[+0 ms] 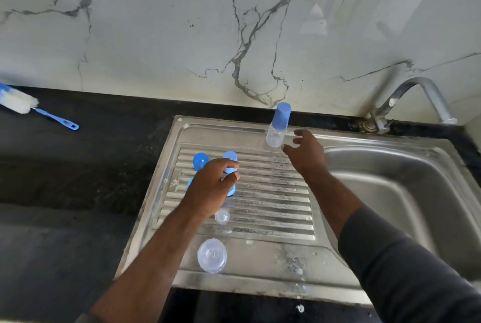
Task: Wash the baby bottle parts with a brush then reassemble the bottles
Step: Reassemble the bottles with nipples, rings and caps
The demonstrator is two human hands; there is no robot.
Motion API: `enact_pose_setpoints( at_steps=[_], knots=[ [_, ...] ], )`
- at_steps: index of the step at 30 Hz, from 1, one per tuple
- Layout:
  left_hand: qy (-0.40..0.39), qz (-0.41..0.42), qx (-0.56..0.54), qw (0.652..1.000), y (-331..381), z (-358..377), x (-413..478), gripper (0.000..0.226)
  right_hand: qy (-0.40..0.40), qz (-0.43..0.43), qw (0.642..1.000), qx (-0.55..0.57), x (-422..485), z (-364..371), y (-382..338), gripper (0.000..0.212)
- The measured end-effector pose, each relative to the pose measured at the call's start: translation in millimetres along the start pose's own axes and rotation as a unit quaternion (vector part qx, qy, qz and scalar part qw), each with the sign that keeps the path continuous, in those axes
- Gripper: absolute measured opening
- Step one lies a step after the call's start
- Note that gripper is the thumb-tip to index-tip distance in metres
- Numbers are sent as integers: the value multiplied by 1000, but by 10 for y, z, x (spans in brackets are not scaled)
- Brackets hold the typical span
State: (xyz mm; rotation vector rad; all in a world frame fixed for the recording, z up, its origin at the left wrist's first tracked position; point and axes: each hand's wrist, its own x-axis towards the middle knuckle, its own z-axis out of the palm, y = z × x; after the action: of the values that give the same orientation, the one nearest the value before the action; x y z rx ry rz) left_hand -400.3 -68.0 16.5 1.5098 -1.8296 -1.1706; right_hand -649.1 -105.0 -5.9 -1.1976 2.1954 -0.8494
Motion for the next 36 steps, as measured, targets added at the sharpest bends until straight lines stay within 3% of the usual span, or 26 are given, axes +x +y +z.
enact_pose_setpoints(
  at_steps=[6, 10, 16, 22, 30, 36],
  knots=[
    [18, -4, 9, 1000, -158, -118, -143, 27, -24, -34, 999, 22, -698, 241, 130, 32],
    [24, -16, 17, 999, -235, -157, -324, 29, -81, -102, 991, 25, -1154, 421, 153, 25],
    [28, -29, 74, 996, -303, -209, -417, 32, -165, -195, 965, -59, -1383, 696, 115, 32],
    [12, -45, 119, 992, -367, -219, -378, 33, -213, -212, 948, -108, -1440, 908, 54, 33],
    [-16, -37, 190, 981, -315, -142, -10, 42, -179, -156, 971, -30, -1373, 932, 136, 14],
    [-78, 26, 314, 946, -361, 108, 276, 24, -133, -5, 980, 147, -1354, 691, 222, 7]
  ],
)
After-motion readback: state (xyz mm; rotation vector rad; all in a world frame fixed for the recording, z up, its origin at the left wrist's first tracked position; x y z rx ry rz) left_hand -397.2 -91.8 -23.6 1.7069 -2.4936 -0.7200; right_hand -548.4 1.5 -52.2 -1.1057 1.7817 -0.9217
